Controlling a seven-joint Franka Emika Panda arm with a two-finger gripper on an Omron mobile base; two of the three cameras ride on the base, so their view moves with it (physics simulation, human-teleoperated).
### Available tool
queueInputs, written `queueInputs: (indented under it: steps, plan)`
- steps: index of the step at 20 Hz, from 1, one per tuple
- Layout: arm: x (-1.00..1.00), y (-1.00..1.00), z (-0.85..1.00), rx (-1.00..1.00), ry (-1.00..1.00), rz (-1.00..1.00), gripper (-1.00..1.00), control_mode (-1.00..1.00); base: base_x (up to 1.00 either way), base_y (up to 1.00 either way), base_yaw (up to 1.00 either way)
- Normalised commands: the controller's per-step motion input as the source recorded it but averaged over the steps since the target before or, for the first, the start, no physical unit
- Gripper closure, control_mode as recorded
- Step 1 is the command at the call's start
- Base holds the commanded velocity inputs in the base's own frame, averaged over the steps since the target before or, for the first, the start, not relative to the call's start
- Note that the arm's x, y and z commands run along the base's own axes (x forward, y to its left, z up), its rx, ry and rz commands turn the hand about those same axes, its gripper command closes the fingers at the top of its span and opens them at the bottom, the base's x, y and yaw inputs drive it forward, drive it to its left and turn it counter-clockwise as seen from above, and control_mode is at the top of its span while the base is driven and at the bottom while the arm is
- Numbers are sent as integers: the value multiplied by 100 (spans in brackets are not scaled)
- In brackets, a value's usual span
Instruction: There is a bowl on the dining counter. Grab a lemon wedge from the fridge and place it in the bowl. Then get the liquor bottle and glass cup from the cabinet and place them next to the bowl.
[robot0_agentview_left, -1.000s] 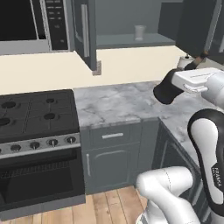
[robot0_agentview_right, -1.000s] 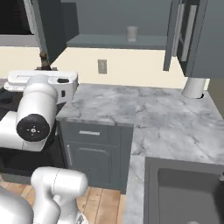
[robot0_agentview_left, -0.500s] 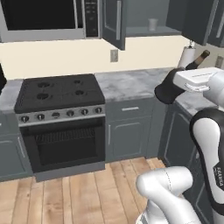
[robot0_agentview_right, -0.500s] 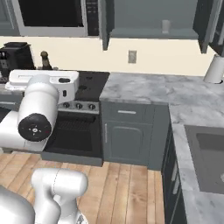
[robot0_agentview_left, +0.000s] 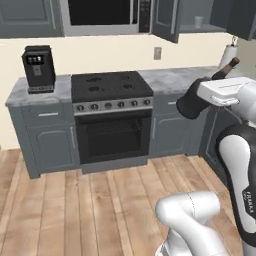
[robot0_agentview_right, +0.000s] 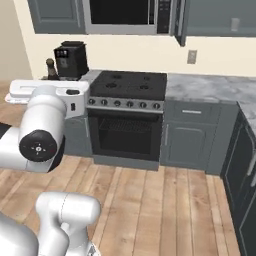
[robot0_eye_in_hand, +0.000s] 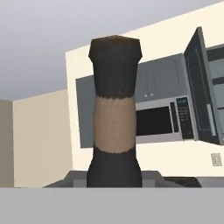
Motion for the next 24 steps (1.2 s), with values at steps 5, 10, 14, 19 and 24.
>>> queueInputs:
  steps: [5,10,14,19,24]
  plan:
    - [0,0,0,0,0,0,100,100,-100,78,16]
    - [0,0,0,0,0,0,100,100,-100,67,17]
    - [0,0,0,0,0,0,100,100,-100,65,18]
    - [0,0,0,0,0,0,100,100,-100,69,21]
    - [0,0,0,0,0,0,100,100,-82,79,24]
